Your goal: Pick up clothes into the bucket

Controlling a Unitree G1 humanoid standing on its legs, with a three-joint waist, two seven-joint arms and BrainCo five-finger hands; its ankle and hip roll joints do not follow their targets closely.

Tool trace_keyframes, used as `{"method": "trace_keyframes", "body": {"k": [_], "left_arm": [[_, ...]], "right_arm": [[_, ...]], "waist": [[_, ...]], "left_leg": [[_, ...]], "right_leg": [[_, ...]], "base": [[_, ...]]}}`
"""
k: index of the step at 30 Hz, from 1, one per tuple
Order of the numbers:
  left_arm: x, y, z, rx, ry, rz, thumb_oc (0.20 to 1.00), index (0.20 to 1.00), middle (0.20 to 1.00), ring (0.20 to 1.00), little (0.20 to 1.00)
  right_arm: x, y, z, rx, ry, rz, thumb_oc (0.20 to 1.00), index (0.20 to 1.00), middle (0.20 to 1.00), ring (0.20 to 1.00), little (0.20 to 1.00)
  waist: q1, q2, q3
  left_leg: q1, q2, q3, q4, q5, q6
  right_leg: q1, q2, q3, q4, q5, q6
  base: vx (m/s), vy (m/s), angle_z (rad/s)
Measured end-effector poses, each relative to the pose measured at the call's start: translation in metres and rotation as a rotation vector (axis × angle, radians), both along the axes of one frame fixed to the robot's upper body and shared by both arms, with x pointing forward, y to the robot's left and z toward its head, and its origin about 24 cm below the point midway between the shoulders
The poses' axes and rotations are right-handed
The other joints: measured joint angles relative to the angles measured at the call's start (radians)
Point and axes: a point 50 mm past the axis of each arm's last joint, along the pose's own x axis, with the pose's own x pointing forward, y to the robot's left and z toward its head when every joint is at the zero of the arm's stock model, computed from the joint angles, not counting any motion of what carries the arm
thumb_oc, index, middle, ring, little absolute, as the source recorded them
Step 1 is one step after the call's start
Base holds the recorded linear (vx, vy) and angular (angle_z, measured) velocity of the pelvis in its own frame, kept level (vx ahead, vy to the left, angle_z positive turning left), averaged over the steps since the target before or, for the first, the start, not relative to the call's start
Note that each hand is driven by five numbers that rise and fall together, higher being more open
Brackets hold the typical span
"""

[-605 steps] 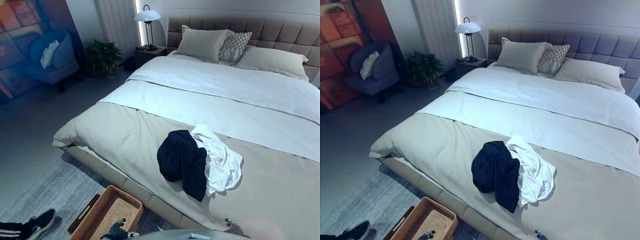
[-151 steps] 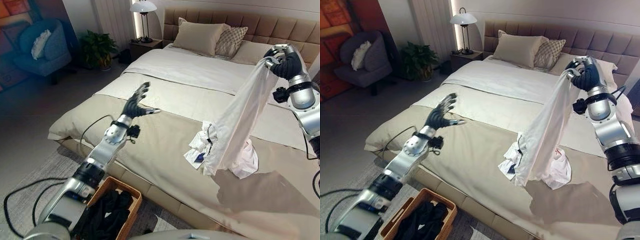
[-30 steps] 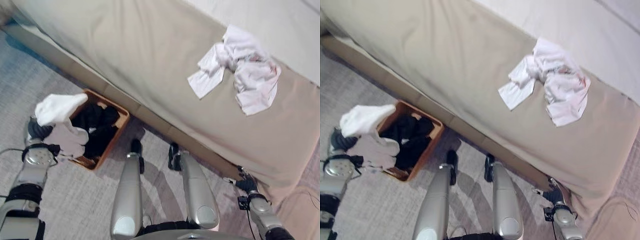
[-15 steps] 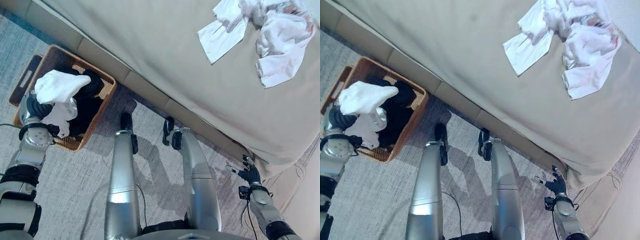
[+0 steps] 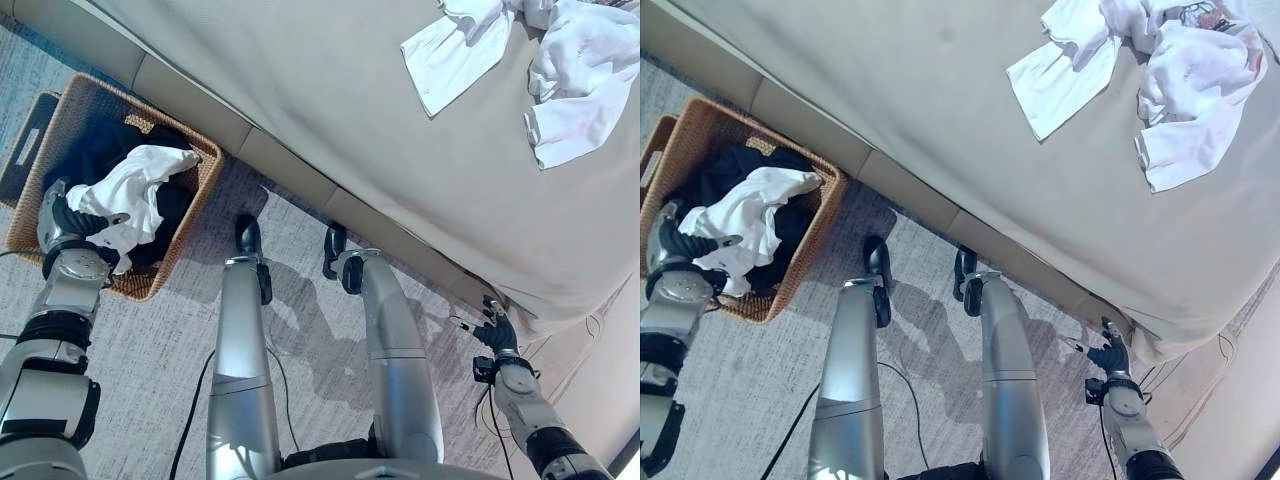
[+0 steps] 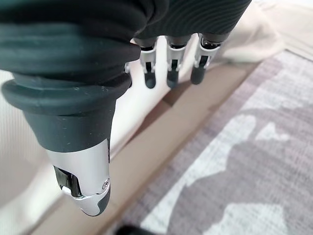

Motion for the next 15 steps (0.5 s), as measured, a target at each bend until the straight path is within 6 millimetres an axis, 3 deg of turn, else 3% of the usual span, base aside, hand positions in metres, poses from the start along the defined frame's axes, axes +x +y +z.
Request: {"method": "trace_keyframes", "body": {"k": [6,8,11,13,15], "left_arm": [[-0.022,0.009,-0.022,-0.060,0.030,0.045,1.000,1.000,1.000,1.000,1.000],[-0.033,0.004,-0.031,-0.076,0.001,0.040,1.000,1.000,1.000,1.000,1.000],[-0.032,-0.019,-0.034,-0.097,-0.085,-0.046,1.000,1.000,1.000,1.000,1.000],[-0.030,-0.045,-0.037,-0.220,-0.213,-0.159,1.000,1.000,1.000,1.000,1.000],[-0.028,-0.068,-0.060,-0.401,-0.234,-0.231,1.000,1.000,1.000,1.000,1.000]], "right_arm": [[0.018,0.016,0.016,0.010,-0.073,0.080,1.000,1.000,1.000,1.000,1.000],[0.026,0.023,0.030,0.003,-0.134,0.116,1.000,1.000,1.000,1.000,1.000],[0.035,0.030,0.052,-0.039,-0.223,0.177,1.000,1.000,1.000,1.000,1.000],[0.040,0.034,0.073,-0.077,-0.310,0.226,1.000,1.000,1.000,1.000,1.000],[0.046,0.030,0.094,-0.125,-0.387,0.250,1.000,1.000,1.000,1.000,1.000]], "waist": [[0.010,0.000,0.000],[0.022,0.001,0.001],[0.050,0.002,0.001],[0.073,0.009,0.000],[0.085,0.022,-0.002]], "left_leg": [[0.116,0.004,0.020,-0.139,0.037,0.002],[0.193,0.002,0.032,-0.222,0.065,-0.001],[0.282,0.000,0.042,-0.318,0.098,-0.005],[0.359,-0.004,0.045,-0.387,0.121,-0.010],[0.444,-0.008,0.057,-0.469,0.147,-0.008]], "right_leg": [[0.093,0.009,0.014,-0.120,0.038,0.010],[0.154,0.009,0.020,-0.183,0.057,0.016],[0.227,0.007,0.024,-0.253,0.080,0.018],[0.290,0.005,0.023,-0.302,0.091,0.019],[0.358,0.000,0.025,-0.353,0.102,0.022]], "base": [[-0.01,-0.010,-0.04],[0.00,0.000,0.00],[-0.01,-0.033,0.00],[-0.01,0.008,0.06],[-0.04,0.009,0.03]]}}
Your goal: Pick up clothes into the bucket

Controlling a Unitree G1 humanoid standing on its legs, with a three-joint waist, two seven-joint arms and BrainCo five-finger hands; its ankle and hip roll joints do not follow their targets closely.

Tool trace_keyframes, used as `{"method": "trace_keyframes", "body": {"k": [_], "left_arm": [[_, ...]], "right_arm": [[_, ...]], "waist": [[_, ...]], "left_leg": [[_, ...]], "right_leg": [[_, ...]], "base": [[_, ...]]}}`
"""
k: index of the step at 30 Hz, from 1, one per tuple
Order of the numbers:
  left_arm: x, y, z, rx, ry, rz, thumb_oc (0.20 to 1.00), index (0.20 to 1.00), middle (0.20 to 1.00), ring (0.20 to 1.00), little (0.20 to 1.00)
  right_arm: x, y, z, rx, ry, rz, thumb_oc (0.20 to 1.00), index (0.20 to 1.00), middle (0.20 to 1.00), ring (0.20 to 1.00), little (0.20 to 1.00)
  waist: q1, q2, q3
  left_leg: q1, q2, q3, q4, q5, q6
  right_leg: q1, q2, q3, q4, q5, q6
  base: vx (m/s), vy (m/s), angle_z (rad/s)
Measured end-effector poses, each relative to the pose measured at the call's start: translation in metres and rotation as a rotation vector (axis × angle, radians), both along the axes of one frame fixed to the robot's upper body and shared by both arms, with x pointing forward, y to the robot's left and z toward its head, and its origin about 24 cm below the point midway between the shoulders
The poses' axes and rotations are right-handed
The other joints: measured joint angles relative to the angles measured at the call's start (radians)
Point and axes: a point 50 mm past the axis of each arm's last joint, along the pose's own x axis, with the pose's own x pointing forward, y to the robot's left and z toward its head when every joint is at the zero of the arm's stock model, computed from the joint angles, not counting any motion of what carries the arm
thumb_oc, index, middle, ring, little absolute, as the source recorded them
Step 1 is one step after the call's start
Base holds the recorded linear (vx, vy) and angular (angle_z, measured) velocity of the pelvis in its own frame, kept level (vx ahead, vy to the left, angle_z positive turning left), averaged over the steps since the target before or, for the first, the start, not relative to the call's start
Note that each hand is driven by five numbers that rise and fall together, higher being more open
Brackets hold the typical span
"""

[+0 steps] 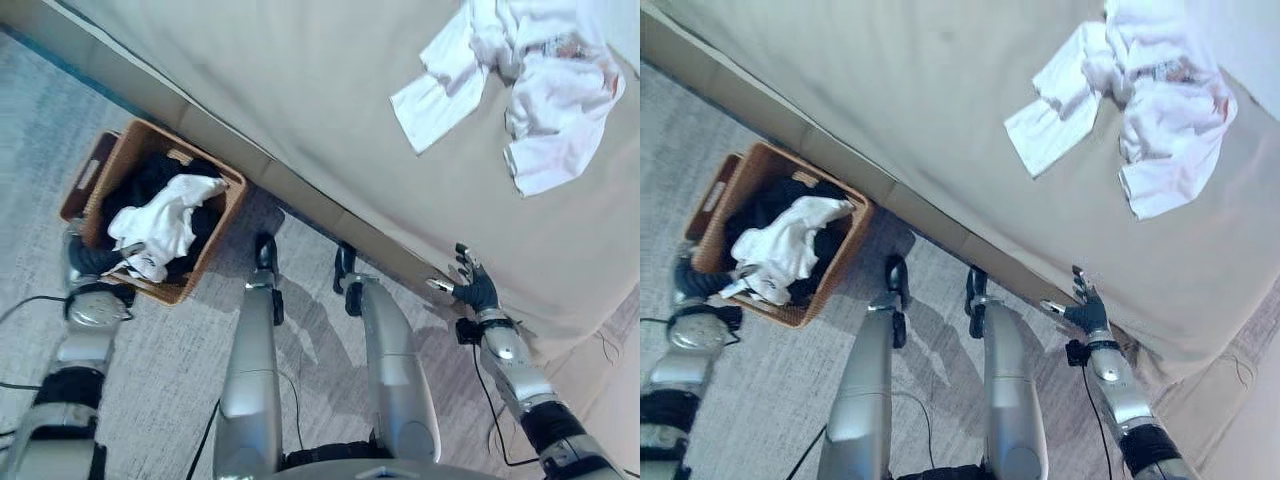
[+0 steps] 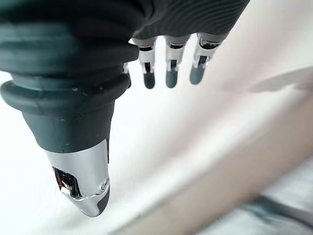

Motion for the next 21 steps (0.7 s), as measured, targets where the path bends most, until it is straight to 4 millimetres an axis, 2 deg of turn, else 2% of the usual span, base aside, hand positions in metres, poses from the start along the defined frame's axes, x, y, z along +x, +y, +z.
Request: {"method": "trace_keyframes", "body": {"k": [2,3,4,5,8,9,11,15,17,18,20,21], "left_arm": [[-0.001,-0.018,-0.023,-0.114,0.052,-0.097,1.000,1.000,1.000,1.000,1.000],[-0.001,-0.024,-0.028,-0.132,0.060,-0.121,1.000,1.000,1.000,1.000,1.000],[-0.002,-0.038,-0.038,-0.166,0.080,-0.169,1.000,1.000,1.000,1.000,1.000],[-0.001,-0.046,-0.042,-0.178,0.092,-0.198,1.000,1.000,1.000,1.000,1.000],[0.002,-0.093,-0.059,-0.254,0.128,-0.360,1.000,1.000,1.000,1.000,1.000],[0.002,-0.103,-0.060,-0.260,0.124,-0.404,1.000,1.000,1.000,1.000,1.000],[0.001,-0.112,-0.064,-0.252,0.143,-0.444,1.000,1.000,1.000,1.000,1.000],[-0.004,-0.122,-0.078,-0.254,0.202,-0.465,1.000,1.000,1.000,1.000,1.000],[-0.013,-0.130,-0.093,-0.226,0.283,-0.496,1.000,1.000,1.000,1.000,1.000],[-0.017,-0.131,-0.097,-0.219,0.301,-0.501,1.000,1.000,1.000,1.000,1.000],[-0.024,-0.138,-0.105,-0.219,0.340,-0.521,1.000,1.000,1.000,1.000,1.000],[-0.029,-0.142,-0.109,-0.183,0.369,-0.550,1.000,1.000,1.000,1.000,1.000]], "right_arm": [[0.006,-0.008,0.026,-0.054,-0.095,0.002,1.000,1.000,1.000,1.000,1.000],[0.008,-0.011,0.035,-0.075,-0.125,-0.001,1.000,1.000,1.000,1.000,1.000],[0.015,-0.013,0.051,-0.115,-0.182,-0.004,1.000,1.000,1.000,1.000,1.000],[0.018,-0.014,0.058,-0.130,-0.205,-0.006,1.000,1.000,1.000,1.000,1.000],[0.029,-0.014,0.091,-0.210,-0.338,-0.031,1.000,1.000,1.000,1.000,1.000],[0.029,-0.013,0.103,-0.242,-0.387,-0.034,1.000,1.000,1.000,1.000,1.000],[0.038,-0.018,0.117,-0.326,-0.430,-0.083,1.000,1.000,1.000,1.000,1.000],[0.047,-0.035,0.138,-0.425,-0.457,-0.176,1.000,1.000,1.000,1.000,1.000],[0.054,-0.056,0.151,-0.473,-0.429,-0.268,1.000,1.000,1.000,1.000,1.000],[0.056,-0.060,0.155,-0.472,-0.432,-0.290,1.000,1.000,1.000,1.000,1.000],[0.062,-0.080,0.171,-0.448,-0.423,-0.377,1.000,1.000,1.000,1.000,1.000],[0.063,-0.088,0.186,-0.429,-0.444,-0.423,1.000,1.000,1.000,1.000,1.000]], "waist": [[0.010,0.021,0.002],[0.012,0.031,0.000],[0.010,0.043,0.003],[0.010,0.049,0.002],[0.008,0.093,-0.001],[0.010,0.107,-0.002],[0.011,0.131,0.000],[0.018,0.168,0.000],[0.021,0.187,-0.002],[0.020,0.190,-0.003],[0.037,0.199,-0.004],[0.041,0.207,-0.007]], "left_leg": [[0.071,-0.006,0.006,-0.070,0.029,0.001],[0.084,-0.007,0.006,-0.086,0.037,0.002],[0.122,-0.009,0.009,-0.125,0.050,0.000],[0.145,-0.011,0.011,-0.143,0.056,0.000],[0.261,-0.013,0.009,-0.241,0.086,0.000],[0.284,-0.012,0.006,-0.267,0.095,0.003],[0.329,-0.013,-0.002,-0.319,0.123,-0.001],[0.364,-0.015,-0.013,-0.339,0.132,-0.004],[0.376,-0.022,-0.016,-0.344,0.136,-0.001],[0.377,-0.023,-0.016,-0.345,0.136,-0.001],[0.366,-0.027,-0.015,-0.349,0.140,-0.008],[0.346,-0.027,-0.018,-0.351,0.141,-0.009]], "right_leg": [[0.055,-0.006,-0.002,-0.038,0.015,0.004],[0.066,-0.006,-0.002,-0.048,0.017,0.005],[0.095,-0.009,-0.002,-0.068,0.020,0.008],[0.114,-0.010,-0.001,-0.078,0.022,0.010],[0.209,-0.009,-0.009,-0.126,0.026,0.016],[0.226,-0.010,-0.012,-0.137,0.026,0.016],[0.251,-0.011,-0.022,-0.135,0.026,0.017],[0.271,-0.014,-0.029,-0.118,0.018,0.016],[0.271,-0.024,-0.031,-0.095,-0.002,0.015],[0.269,-0.026,-0.028,-0.090,-0.005,0.015],[0.239,-0.030,-0.022,-0.061,-0.018,0.008],[0.211,-0.031,-0.026,-0.042,-0.029,0.004]], "base": [[-0.06,-0.015,0.02],[0.03,-0.044,0.02],[0.03,-0.060,-0.01],[0.04,-0.068,0.00],[0.04,-0.042,0.03],[0.06,-0.047,0.08],[0.05,-0.043,0.10],[0.06,-0.047,0.06],[0.04,-0.082,0.09],[0.03,-0.093,0.04],[0.03,-0.100,0.02],[0.02,-0.104,0.08]]}}
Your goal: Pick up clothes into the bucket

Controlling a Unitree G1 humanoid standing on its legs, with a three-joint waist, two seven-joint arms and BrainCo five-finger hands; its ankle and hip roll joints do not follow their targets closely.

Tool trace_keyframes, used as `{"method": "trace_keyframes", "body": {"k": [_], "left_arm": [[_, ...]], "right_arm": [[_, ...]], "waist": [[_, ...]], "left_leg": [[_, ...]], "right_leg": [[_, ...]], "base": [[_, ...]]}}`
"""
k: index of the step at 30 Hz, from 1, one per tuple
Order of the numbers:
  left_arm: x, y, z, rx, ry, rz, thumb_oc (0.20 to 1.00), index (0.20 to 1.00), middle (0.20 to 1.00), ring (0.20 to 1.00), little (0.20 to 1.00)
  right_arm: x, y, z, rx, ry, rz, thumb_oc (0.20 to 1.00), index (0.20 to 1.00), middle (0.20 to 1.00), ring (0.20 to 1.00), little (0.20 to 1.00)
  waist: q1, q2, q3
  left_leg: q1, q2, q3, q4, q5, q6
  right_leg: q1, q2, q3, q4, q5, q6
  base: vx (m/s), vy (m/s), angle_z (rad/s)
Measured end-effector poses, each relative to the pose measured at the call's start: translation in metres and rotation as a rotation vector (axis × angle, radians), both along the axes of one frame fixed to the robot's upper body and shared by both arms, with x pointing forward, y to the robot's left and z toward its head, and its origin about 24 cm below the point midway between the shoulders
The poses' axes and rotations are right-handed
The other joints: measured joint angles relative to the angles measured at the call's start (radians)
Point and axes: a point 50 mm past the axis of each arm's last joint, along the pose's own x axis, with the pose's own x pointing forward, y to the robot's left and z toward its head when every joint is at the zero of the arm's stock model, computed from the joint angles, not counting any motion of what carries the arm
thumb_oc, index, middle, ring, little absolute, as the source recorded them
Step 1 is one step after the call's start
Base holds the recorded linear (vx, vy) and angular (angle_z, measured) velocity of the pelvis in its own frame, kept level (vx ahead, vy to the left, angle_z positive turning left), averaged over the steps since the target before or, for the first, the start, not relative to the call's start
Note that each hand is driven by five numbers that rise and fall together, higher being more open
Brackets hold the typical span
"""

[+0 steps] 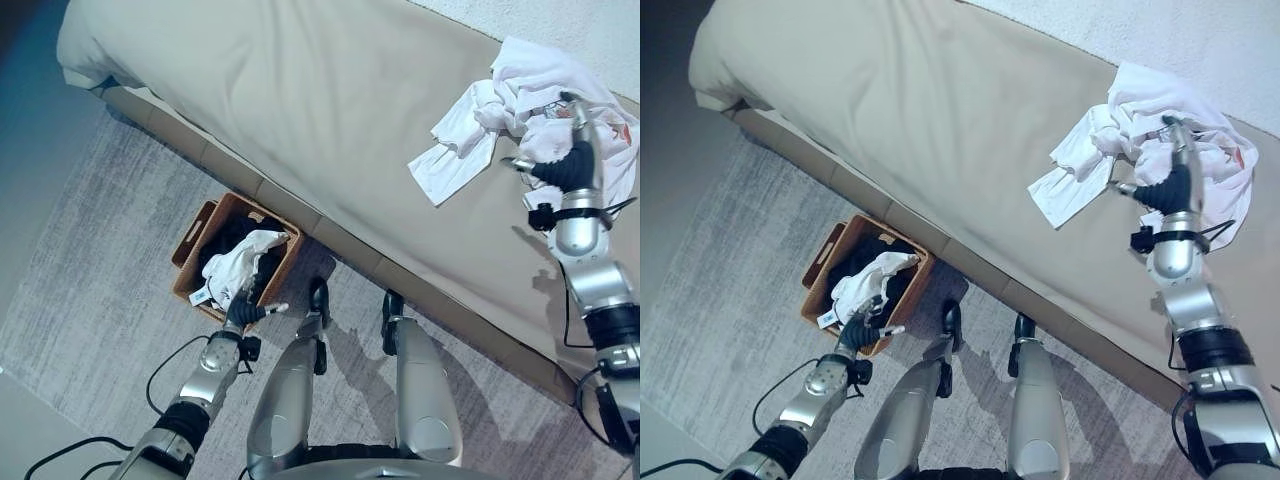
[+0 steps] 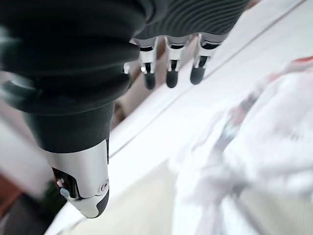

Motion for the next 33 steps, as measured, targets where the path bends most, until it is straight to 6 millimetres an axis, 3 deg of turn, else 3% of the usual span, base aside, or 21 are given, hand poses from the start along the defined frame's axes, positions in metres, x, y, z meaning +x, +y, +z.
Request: {"method": "trace_keyframes", "body": {"k": [5,7,9,13,17,22,33], "left_arm": [[-0.012,-0.017,-0.014,0.053,0.053,-0.081,1.000,1.000,1.000,1.000,1.000],[-0.016,-0.019,-0.015,0.054,0.057,-0.091,1.000,1.000,1.000,1.000,1.000],[-0.016,-0.022,-0.015,0.052,0.053,-0.096,1.000,1.000,1.000,1.000,1.000],[-0.013,-0.026,-0.012,0.023,0.033,-0.068,1.000,1.000,1.000,1.000,1.000],[-0.012,-0.029,-0.009,-0.003,0.021,-0.052,1.000,1.000,1.000,1.000,1.000],[-0.006,-0.033,-0.001,-0.036,-0.020,-0.044,1.000,1.000,1.000,1.000,1.000],[0.000,-0.051,0.013,-0.103,-0.075,-0.099,1.000,1.000,1.000,1.000,1.000]], "right_arm": [[0.003,-0.031,0.057,0.036,-0.099,-0.182,1.000,1.000,1.000,1.000,1.000],[0.004,-0.033,0.066,0.017,-0.109,-0.208,1.000,1.000,1.000,1.000,1.000],[0.001,-0.036,0.094,-0.011,-0.147,-0.259,1.000,1.000,1.000,1.000,1.000],[0.003,-0.044,0.109,-0.082,-0.081,-0.364,1.000,1.000,1.000,1.000,1.000],[-0.001,-0.054,0.110,-0.087,-0.018,-0.411,1.000,1.000,1.000,1.000,1.000],[-0.007,-0.071,0.097,-0.035,0.077,-0.455,1.000,1.000,1.000,1.000,1.000],[-0.006,-0.074,0.099,0.099,0.121,-0.354,1.000,1.000,1.000,1.000,1.000]], "waist": [[0.024,0.024,0.002],[0.042,0.028,0.001],[0.051,0.035,0.000],[0.053,0.041,0.000],[0.055,0.055,-0.002],[0.078,0.062,-0.004],[0.078,0.067,-0.006]], "left_leg": [[-0.059,0.008,-0.025,-0.005,0.029,-0.014],[-0.066,0.012,-0.028,-0.003,0.032,-0.012],[-0.094,0.011,-0.031,-0.001,0.040,-0.013],[-0.127,0.010,-0.040,-0.002,0.056,-0.028],[-0.168,0.003,-0.052,-0.007,0.068,-0.036],[-0.212,-0.004,-0.049,-0.019,0.074,-0.037],[-0.346,-0.023,-0.023,0.038,0.088,-0.048]], "right_leg": [[-0.076,0.004,-0.011,0.045,-0.006,-0.018],[-0.086,0.006,-0.017,0.056,-0.009,-0.024],[-0.121,0.005,-0.018,0.079,-0.014,-0.032],[-0.165,0.000,-0.022,0.104,-0.019,-0.040],[-0.215,-0.010,-0.028,0.127,-0.024,-0.049],[-0.284,-0.014,-0.013,0.161,-0.044,-0.056],[-0.444,-0.029,0.025,0.241,-0.044,-0.062]], "base": [[0.01,-0.071,0.11],[0.00,-0.050,0.07],[-0.01,-0.064,0.04],[-0.03,-0.047,0.06],[-0.02,-0.047,0.11],[0.04,-0.068,0.02],[0.00,-0.038,-0.01]]}}
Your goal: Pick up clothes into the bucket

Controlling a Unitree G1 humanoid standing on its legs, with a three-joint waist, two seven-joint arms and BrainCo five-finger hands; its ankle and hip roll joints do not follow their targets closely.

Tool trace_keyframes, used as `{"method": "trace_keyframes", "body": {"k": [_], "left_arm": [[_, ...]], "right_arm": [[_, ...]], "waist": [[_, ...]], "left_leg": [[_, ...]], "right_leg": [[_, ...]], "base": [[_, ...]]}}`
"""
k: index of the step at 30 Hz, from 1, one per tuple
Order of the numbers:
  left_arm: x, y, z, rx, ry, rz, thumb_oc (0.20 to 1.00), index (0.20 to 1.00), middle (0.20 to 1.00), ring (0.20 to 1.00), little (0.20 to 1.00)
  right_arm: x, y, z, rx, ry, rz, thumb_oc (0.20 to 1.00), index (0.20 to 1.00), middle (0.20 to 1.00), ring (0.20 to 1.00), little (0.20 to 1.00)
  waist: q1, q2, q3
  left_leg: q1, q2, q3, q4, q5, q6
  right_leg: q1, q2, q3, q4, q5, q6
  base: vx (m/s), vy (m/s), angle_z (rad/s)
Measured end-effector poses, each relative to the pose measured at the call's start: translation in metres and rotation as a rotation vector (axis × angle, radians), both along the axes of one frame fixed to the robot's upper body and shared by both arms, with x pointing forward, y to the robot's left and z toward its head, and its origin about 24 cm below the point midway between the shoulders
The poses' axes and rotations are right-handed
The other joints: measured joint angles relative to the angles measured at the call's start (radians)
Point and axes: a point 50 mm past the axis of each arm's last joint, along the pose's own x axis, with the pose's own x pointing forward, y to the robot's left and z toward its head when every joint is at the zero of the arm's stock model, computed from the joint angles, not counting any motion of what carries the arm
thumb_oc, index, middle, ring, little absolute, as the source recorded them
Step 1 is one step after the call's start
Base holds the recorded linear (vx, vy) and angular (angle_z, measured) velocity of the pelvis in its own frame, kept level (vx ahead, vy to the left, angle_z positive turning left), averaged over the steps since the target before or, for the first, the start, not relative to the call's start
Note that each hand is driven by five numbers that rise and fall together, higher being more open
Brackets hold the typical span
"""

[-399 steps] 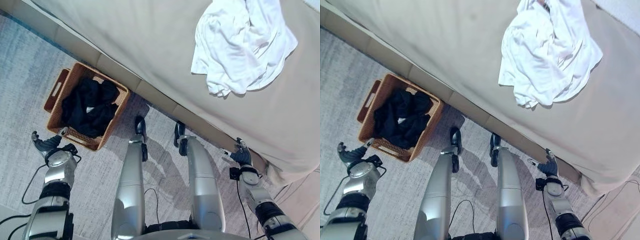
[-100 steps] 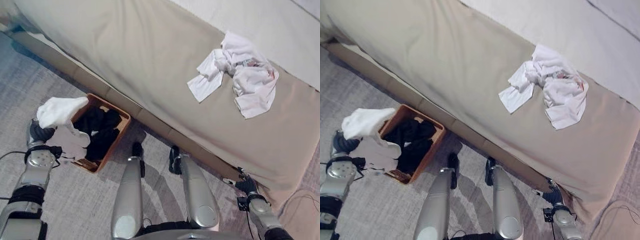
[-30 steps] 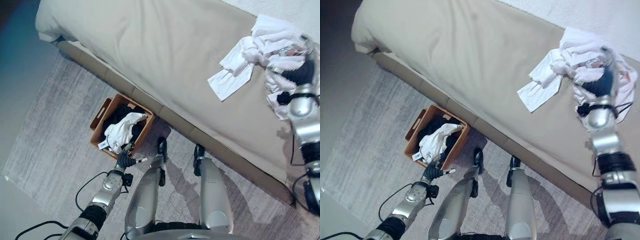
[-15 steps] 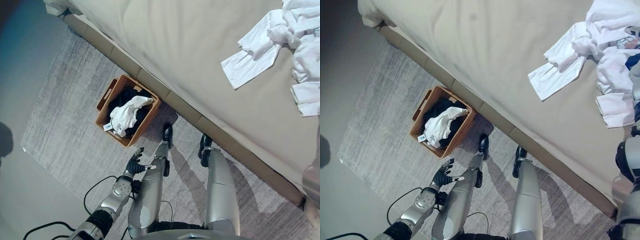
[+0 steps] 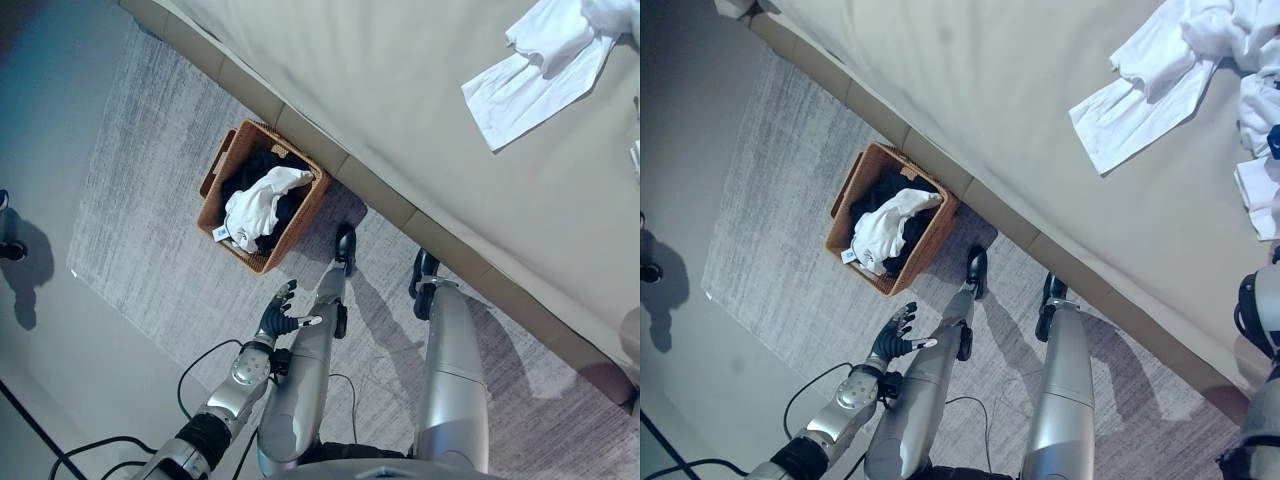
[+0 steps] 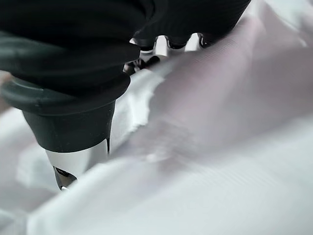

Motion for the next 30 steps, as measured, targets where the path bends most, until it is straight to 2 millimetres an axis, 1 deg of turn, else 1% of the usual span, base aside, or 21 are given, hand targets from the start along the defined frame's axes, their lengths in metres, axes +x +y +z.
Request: {"method": "trace_keyframes", "body": {"k": [3,5,6,7,8,13,16,20,22,25,26,27,28,29,30], "left_arm": [[0.002,-0.004,0.004,-0.015,-0.013,-0.019,1.000,1.000,1.000,1.000,1.000],[0.003,-0.011,0.008,-0.035,-0.026,-0.051,1.000,1.000,1.000,1.000,1.000],[0.002,-0.013,0.008,-0.040,-0.026,-0.065,1.000,1.000,1.000,1.000,1.000],[0.002,-0.014,0.008,-0.044,-0.023,-0.069,1.000,1.000,1.000,1.000,1.000],[0.002,-0.014,0.008,-0.054,-0.016,-0.066,1.000,1.000,1.000,1.000,1.000],[0.001,-0.014,0.006,-0.062,0.001,-0.060,1.000,1.000,1.000,1.000,1.000],[0.001,-0.018,0.005,-0.075,0.004,-0.060,1.000,1.000,1.000,1.000,1.000],[0.005,-0.021,0.008,-0.078,-0.004,-0.061,1.000,1.000,1.000,1.000,1.000],[0.006,-0.021,0.009,-0.078,-0.009,-0.061,1.000,1.000,1.000,1.000,1.000],[0.009,-0.021,0.011,-0.078,-0.021,-0.062,1.000,1.000,1.000,1.000,1.000],[0.010,-0.021,0.012,-0.079,-0.023,-0.061,1.000,1.000,1.000,1.000,1.000],[0.010,-0.021,0.013,-0.080,-0.026,-0.062,1.000,1.000,1.000,1.000,1.000],[0.011,-0.019,0.013,-0.078,-0.028,-0.054,1.000,1.000,1.000,1.000,1.000],[0.011,-0.018,0.013,-0.074,-0.029,-0.052,1.000,1.000,1.000,1.000,1.000],[0.012,-0.016,0.014,-0.070,-0.033,-0.049,1.000,1.000,1.000,1.000,1.000]], "right_arm": [[-0.001,-0.003,-0.001,0.022,0.012,0.009,1.000,1.000,1.000,1.000,1.000],[-0.007,-0.009,0.002,0.022,0.021,0.008,1.000,1.000,1.000,1.000,1.000],[-0.008,-0.010,0.005,0.022,0.017,0.011,0.492,0.492,0.492,0.492,0.492],[-0.009,-0.010,0.006,0.023,0.012,0.011,0.235,0.235,0.235,0.235,0.235],[-0.010,-0.010,0.008,0.022,0.008,0.010,0.200,0.200,0.200,0.200,0.200],[-0.015,-0.012,0.018,0.015,-0.022,0.006,0.200,0.200,0.200,0.200,0.200],[-0.015,-0.011,0.020,0.002,-0.017,0.008,0.200,0.200,0.200,0.200,0.200],[-0.008,-0.004,0.016,-0.002,0.002,0.060,0.200,0.200,0.200,0.200,0.200],[-0.001,0.004,0.012,-0.013,0.024,0.114,0.200,0.200,0.200,0.200,0.200],[0.009,0.020,0.011,0.010,-0.011,0.227,0.200,0.200,0.200,0.200,0.200],[0.015,0.030,0.009,0.015,-0.025,0.287,0.200,0.200,0.200,0.200,0.200],[0.016,0.034,0.008,0.013,-0.028,0.314,0.200,0.200,0.200,0.200,0.200],[0.020,0.044,0.008,0.008,-0.040,0.372,0.200,0.200,0.200,0.200,0.200],[0.021,0.049,0.008,-0.001,-0.046,0.398,0.200,0.200,0.200,0.200,0.200],[0.022,0.056,0.008,-0.014,-0.058,0.431,0.200,0.200,0.200,0.200,0.200]], "waist": [[0.007,0.002,0.000],[0.020,0.007,-0.004],[0.024,0.010,-0.006],[0.025,0.010,-0.007],[0.026,0.010,-0.007],[0.024,0.017,-0.015],[0.023,0.028,-0.023],[0.003,0.029,-0.024],[-0.007,0.029,-0.024],[-0.021,0.026,-0.025],[-0.031,0.024,-0.027],[-0.033,0.020,-0.029],[-0.034,0.015,-0.029],[-0.036,0.009,-0.029],[-0.046,0.004,-0.026]], "left_leg": [[-0.016,-0.001,0.000,0.012,-0.002,0.001],[-0.027,-0.003,0.000,0.011,-0.005,0.001],[-0.038,-0.001,0.000,0.009,-0.005,0.001],[-0.041,-0.001,-0.001,0.006,-0.005,0.001],[-0.043,0.000,-0.001,0.003,-0.005,0.001],[-0.039,0.000,-0.003,-0.028,-0.002,0.005],[-0.035,-0.001,-0.006,-0.039,0.007,0.012],[-0.018,-0.005,-0.011,-0.030,0.011,0.009],[-0.006,-0.006,-0.012,-0.025,0.010,0.009],[-0.005,-0.003,-0.012,-0.010,0.006,0.005],[-0.004,-0.002,-0.014,-0.004,0.004,0.005],[-0.005,-0.002,-0.014,-0.003,0.004,0.006],[-0.005,0.006,-0.011,0.001,0.002,0.007],[-0.005,0.009,-0.008,0.003,0.002,0.006],[-0.005,0.010,-0.007,0.012,-0.002,0.008]], "right_leg": [[-0.019,-0.003,0.002,0.014,-0.004,0.001],[-0.034,-0.004,0.003,0.023,-0.008,-0.002],[-0.047,-0.003,0.002,0.025,-0.009,-0.003],[-0.052,-0.003,0.002,0.025,-0.009,-0.003],[-0.056,-0.003,0.002,0.025,-0.008,-0.003],[-0.064,-0.005,-0.001,0.024,-0.004,-0.008],[-0.062,-0.009,-0.008,0.021,0.002,-0.017],[-0.035,-0.015,-0.014,0.019,0.003,-0.015],[-0.018,-0.015,-0.014,0.012,0.003,-0.014],[0.000,-0.011,-0.017,-0.003,0.010,-0.002],[0.007,-0.010,-0.019,-0.011,0.015,0.005],[0.008,-0.008,-0.017,-0.016,0.019,0.012],[0.017,0.003,-0.016,-0.036,0.029,0.027],[0.022,0.006,-0.015,-0.044,0.033,0.034],[0.031,0.012,-0.012,-0.054,0.039,0.039]], "base": [[0.00,-0.051,0.04],[0.00,-0.040,0.03],[0.00,0.000,0.00],[0.00,0.000,0.00],[0.00,0.000,0.00],[0.00,-0.007,0.00],[-0.01,-0.001,0.02],[0.00,0.004,0.01],[-0.01,0.016,-0.01],[-0.01,0.032,-0.02],[-0.03,0.061,-0.05],[-0.05,0.101,-0.13],[-0.04,0.084,-0.17],[-0.04,0.110,-0.17],[-0.10,0.124,-0.16]]}}
